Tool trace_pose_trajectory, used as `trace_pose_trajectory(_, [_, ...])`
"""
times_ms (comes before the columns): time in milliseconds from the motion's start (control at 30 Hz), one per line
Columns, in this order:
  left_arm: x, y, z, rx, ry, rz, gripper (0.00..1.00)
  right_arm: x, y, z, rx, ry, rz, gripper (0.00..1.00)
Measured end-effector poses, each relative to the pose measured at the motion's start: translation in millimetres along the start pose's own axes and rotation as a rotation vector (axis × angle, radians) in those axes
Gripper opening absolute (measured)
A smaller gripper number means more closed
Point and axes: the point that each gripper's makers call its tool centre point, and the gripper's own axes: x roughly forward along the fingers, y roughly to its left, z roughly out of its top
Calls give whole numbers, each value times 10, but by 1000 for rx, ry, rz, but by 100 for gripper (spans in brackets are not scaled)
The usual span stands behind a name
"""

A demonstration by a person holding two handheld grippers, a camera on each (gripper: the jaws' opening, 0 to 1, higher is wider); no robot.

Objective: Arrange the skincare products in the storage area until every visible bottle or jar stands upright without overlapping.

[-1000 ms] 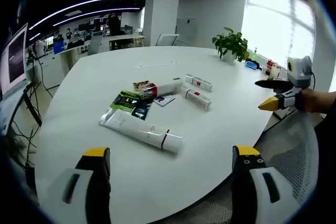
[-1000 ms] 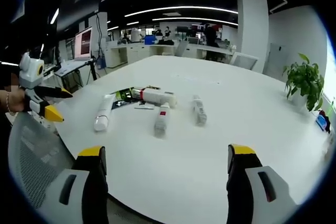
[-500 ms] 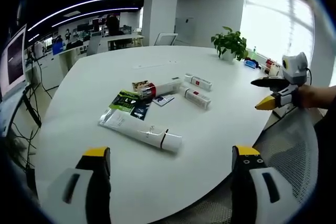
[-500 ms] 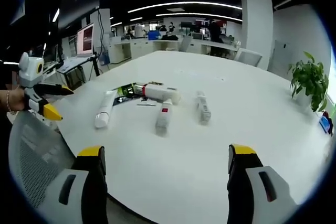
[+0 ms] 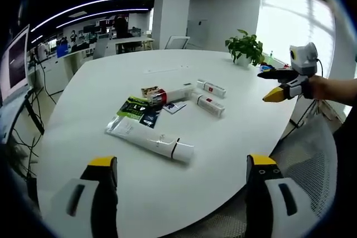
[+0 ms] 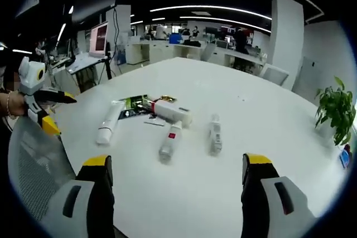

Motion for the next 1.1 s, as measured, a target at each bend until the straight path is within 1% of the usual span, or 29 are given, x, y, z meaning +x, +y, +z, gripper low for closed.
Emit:
trace_pose_trajectory(167, [-4,-2,11,3,-5,3,90,137,-28,159,-42,-9,33,96])
trace_pose_trajectory(367, [-13,-5,13,-2,-4,5,90,292,12,277,-90,-10,74,96])
trace_pose_trajectory(400, [-13,-4,13,-3,-4,6,90,305,31,302,-93,-12,78,96])
trace_pose_trajectory(567, [-17,3,12,-7,-3,11,90,379,155,539,-136,-36,113,97])
trace_pose_trajectory(633, [-21,6,1,-13,-3,12,90,451,185,584,-154,-36,124,97])
trace_pose_trajectory(700, [-27,7,-3,-15,-4,12,90,510,226,650,-175,-29,142,97])
trace_pose_trajectory(800, [-42,4,-7,-21,-8,12,90,626,236,720,-214,-3,159,96])
trace_pose_trajectory(900, [-46,14,-14,-23,-8,15,90,731,228,795,-257,5,173,95])
trace_pose_trajectory(1033, [-58,17,-18,-28,-11,16,90,839,179,820,-270,32,187,94])
trace_pose_trajectory(1100, [-62,21,-20,-30,-14,17,89,868,151,806,-283,45,193,92])
